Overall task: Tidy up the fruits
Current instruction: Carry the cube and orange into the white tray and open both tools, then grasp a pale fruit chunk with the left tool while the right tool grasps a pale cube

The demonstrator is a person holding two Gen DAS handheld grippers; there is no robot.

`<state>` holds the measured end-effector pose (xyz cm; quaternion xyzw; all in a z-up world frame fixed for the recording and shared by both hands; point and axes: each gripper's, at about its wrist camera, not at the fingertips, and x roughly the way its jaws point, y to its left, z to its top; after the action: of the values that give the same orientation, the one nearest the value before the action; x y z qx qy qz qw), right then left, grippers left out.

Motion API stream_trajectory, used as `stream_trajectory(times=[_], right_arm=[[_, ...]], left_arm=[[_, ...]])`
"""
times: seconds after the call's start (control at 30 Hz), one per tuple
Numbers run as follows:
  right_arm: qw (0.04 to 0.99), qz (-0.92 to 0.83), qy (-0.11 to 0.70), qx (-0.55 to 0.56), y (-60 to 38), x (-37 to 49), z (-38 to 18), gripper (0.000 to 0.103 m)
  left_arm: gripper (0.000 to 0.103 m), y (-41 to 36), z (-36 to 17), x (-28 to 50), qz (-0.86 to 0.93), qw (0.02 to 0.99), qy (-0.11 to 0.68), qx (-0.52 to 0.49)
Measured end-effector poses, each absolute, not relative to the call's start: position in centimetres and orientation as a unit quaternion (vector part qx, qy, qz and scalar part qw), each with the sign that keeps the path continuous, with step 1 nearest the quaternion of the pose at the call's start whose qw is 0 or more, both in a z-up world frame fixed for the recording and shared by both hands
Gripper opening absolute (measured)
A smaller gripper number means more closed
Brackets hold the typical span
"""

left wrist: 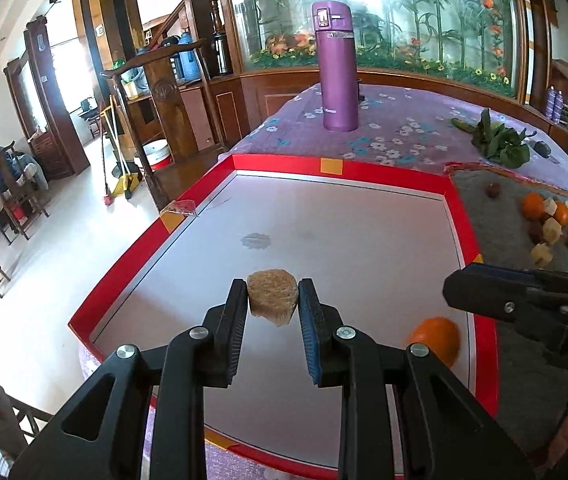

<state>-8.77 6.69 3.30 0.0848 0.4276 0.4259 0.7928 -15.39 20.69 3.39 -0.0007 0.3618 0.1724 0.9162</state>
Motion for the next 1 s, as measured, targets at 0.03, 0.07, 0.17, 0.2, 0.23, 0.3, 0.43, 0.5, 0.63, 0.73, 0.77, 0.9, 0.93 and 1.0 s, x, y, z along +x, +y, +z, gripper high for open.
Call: stream_trajectory(times=[0.03,0.07,0.17,0.2,0.23,0.3,0.43,0.5,0.63,0.73,0.77,0.9,0.93,1.0], right_arm=[[0.793,0.426,0.427,0.087,6.5,-8.8,3.3,0.037],[0.792,0.426,0.427,0.089,6.5,-8.7,3.3,0.037],[0.792,0.426,0.427,0.094,6.2,-8.6,3.3,0.037],[0.792,0.426,0.427,0.094,6.1,-8.7,3.3,0.037],[0.792,0.426,0.426,0.094,6.1,-8.8,3.3,0.037],[0.792,0.426,0.426,0.095,6.1,-8.8,3.3,0.038],[0.792,0.427,0.426,0.096,6.1,-8.7,3.3,0.038],[0.792,0.426,0.426,0.095,6.0,-8.7,3.3,0.038],[0.792,0.426,0.426,0.096,6.0,-8.7,3.3,0.038],[0.792,0.426,0.426,0.099,5.9,-8.7,3.2,0.04],[0.793,0.425,0.425,0.1,5.8,-8.7,3.2,0.04],[0.794,0.427,0.42,0.109,5.3,-8.7,3.5,0.041],[0.793,0.43,0.417,0.115,5.0,-8.7,3.6,0.041],[0.794,0.432,0.41,0.122,4.4,-8.8,4.0,0.041]], left_arm=[[0.026,20.7,3.4,-15.4,0.175,0.915,0.363,0.0],[0.027,20.7,3.4,-15.4,0.177,0.915,0.362,0.001],[0.027,20.6,3.6,-15.5,0.181,0.916,0.359,0.005],[0.029,20.6,3.6,-15.5,0.181,0.916,0.359,0.005],[0.031,20.6,3.6,-15.5,0.182,0.916,0.358,0.005],[0.035,20.7,3.7,-15.6,0.185,0.916,0.356,0.007],[0.038,20.8,3.7,-15.6,0.189,0.915,0.356,0.008],[0.038,20.9,3.7,-15.5,0.189,0.915,0.356,0.009],[0.038,20.9,3.8,-15.5,0.189,0.915,0.357,0.009],[0.038,20.8,3.9,-15.5,0.189,0.915,0.357,0.01],[0.038,20.8,3.9,-15.5,0.189,0.915,0.357,0.01],[0.046,20.7,4.2,-15.6,0.189,0.916,0.355,0.011],[0.046,20.6,4.3,-15.6,0.189,0.916,0.354,0.011],[0.046,20.3,4.5,-15.5,0.187,0.917,0.353,0.012]])
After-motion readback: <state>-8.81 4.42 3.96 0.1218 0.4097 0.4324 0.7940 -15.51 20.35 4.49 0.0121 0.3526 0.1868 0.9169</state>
